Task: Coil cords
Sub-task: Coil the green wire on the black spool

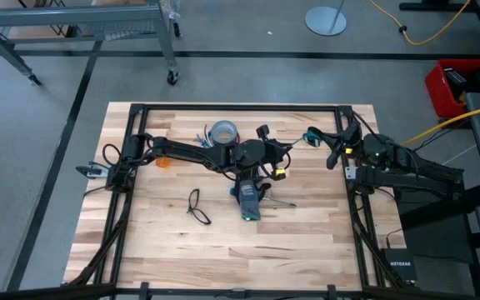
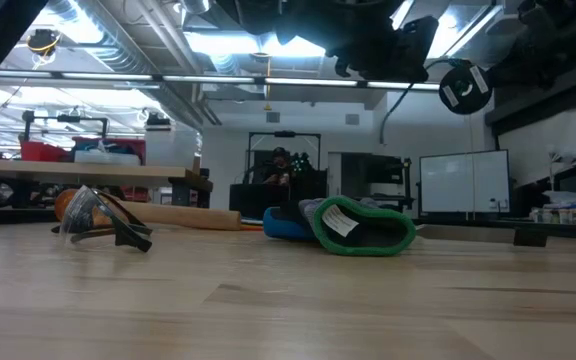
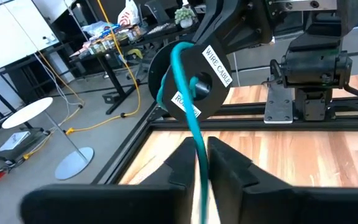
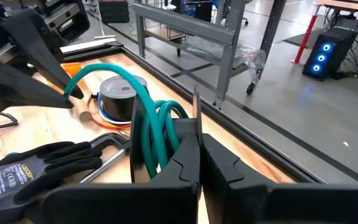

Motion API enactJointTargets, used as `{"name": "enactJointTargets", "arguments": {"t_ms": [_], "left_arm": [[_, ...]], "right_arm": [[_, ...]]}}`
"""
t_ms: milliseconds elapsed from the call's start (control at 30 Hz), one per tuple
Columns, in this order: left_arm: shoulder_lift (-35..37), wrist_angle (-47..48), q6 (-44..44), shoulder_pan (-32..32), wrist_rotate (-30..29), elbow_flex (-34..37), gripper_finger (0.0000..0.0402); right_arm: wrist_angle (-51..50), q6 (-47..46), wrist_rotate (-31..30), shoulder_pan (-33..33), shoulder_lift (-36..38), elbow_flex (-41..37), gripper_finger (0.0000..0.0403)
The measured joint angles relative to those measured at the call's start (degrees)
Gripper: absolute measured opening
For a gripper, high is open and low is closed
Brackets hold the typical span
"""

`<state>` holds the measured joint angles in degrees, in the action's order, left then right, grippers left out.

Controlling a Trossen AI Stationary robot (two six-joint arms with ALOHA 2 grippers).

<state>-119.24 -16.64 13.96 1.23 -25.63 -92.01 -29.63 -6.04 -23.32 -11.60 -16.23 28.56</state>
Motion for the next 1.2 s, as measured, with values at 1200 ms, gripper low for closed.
{"name": "enactJointTargets", "arguments": {"t_ms": [1200], "left_arm": [[0.0,12.7,-16.0,4.1,3.2,-0.1,0.0001]], "right_arm": [[13.3,0.7,3.4,0.0,-0.6,-0.1,0.0001]]}}
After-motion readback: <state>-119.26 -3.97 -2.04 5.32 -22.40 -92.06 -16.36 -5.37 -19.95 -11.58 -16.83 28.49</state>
